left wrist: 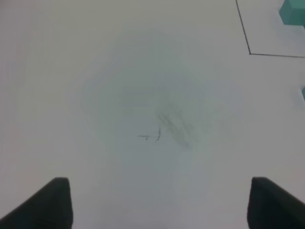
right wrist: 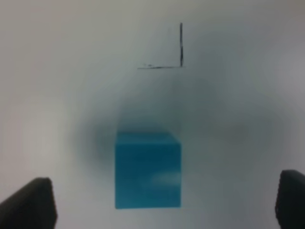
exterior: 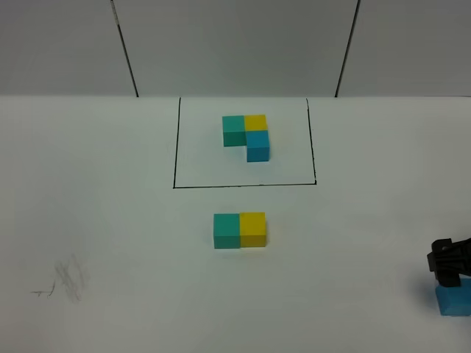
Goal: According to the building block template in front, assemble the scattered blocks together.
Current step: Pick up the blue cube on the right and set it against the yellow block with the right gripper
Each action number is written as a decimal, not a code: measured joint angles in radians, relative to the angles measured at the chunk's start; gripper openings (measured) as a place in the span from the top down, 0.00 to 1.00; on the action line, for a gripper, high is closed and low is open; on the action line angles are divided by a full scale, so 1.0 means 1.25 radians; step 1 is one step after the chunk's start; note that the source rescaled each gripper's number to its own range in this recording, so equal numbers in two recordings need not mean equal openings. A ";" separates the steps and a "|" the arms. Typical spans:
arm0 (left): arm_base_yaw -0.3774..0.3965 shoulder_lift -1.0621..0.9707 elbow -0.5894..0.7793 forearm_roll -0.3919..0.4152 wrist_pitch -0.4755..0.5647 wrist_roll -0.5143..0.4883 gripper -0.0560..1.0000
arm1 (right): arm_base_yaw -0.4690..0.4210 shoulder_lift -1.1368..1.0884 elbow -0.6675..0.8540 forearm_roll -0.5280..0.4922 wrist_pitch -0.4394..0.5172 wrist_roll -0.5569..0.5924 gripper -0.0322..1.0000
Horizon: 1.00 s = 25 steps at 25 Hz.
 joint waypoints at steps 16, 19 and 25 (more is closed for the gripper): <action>0.000 0.000 0.000 0.000 0.000 0.000 0.34 | 0.000 0.171 0.014 0.024 -0.080 -0.005 0.12; 0.000 0.000 0.000 0.000 0.000 0.000 0.34 | 0.000 0.191 0.014 0.026 -0.090 -0.005 0.13; 0.000 0.000 0.000 0.000 0.000 0.000 0.34 | 0.000 0.220 0.014 0.031 -0.101 -0.008 0.27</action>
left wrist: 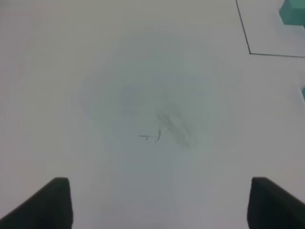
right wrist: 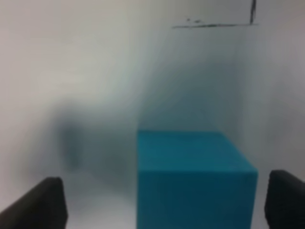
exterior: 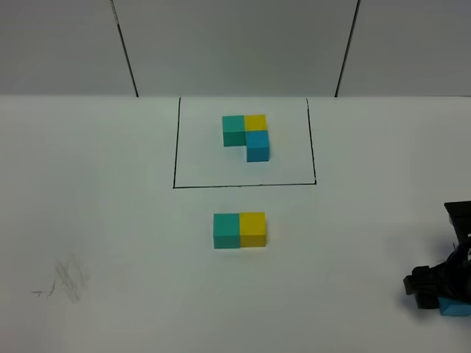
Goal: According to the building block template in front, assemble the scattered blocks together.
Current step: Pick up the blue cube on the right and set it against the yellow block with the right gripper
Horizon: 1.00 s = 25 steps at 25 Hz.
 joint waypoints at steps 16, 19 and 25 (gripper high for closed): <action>0.000 0.000 0.000 0.000 0.000 0.000 0.34 | 0.121 -0.162 -0.045 0.114 0.149 -0.034 0.70; 0.000 0.000 0.000 0.000 0.000 0.000 0.34 | 0.209 -0.200 -0.081 0.161 0.145 -0.023 0.70; 0.000 0.000 0.000 0.000 0.000 0.000 0.34 | 0.378 -0.168 -0.123 0.174 0.123 0.136 0.70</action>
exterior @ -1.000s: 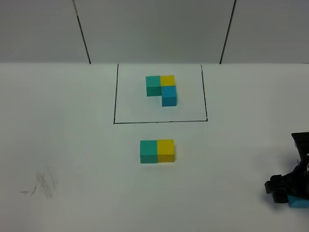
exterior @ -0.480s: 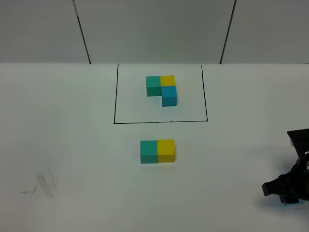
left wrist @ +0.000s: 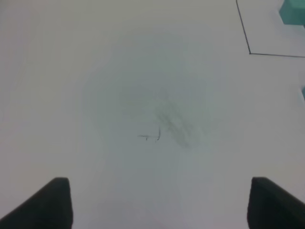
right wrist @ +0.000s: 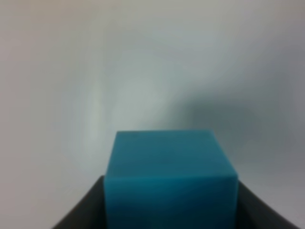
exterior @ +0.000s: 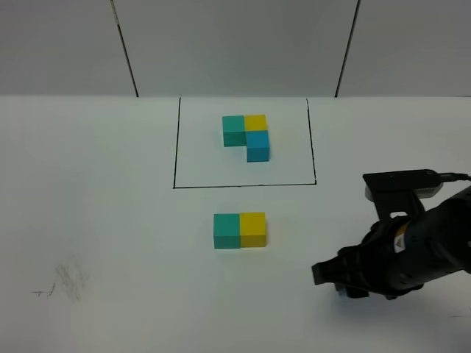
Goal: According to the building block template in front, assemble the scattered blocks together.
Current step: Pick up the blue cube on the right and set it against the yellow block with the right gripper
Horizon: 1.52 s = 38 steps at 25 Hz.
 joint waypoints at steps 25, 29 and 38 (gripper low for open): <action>0.000 0.000 0.000 0.000 0.000 0.000 0.34 | 0.217 0.445 -0.390 -0.173 0.116 0.427 0.70; 0.000 0.000 0.000 0.000 0.000 0.000 0.34 | 0.202 0.480 -0.427 -0.170 0.146 0.411 0.70; 0.000 0.000 0.000 0.001 0.000 0.000 0.34 | 0.179 0.501 -0.452 -0.152 0.166 0.365 0.70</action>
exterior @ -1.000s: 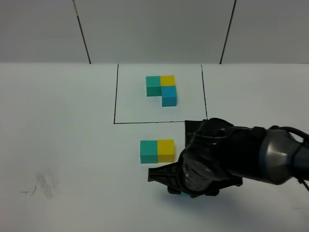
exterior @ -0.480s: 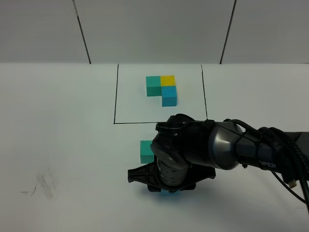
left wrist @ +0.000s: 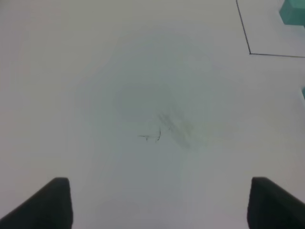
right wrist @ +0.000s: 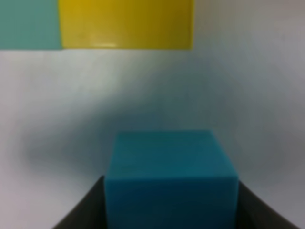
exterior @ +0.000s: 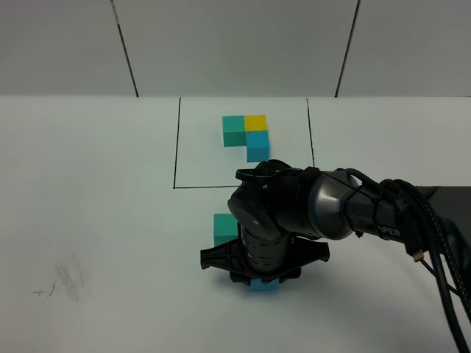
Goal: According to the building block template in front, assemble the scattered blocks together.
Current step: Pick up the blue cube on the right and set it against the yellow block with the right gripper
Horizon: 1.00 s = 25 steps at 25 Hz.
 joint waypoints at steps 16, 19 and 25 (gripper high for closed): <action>0.000 0.000 0.000 0.001 0.000 0.000 0.34 | -0.001 0.067 -0.106 0.040 0.065 -0.056 0.70; 0.000 0.000 0.000 0.001 0.000 0.000 0.34 | -0.009 0.075 -0.109 0.044 0.067 -0.056 0.70; 0.000 0.000 0.000 0.001 0.000 0.000 0.34 | -0.021 0.100 -0.139 0.046 0.078 -0.056 0.70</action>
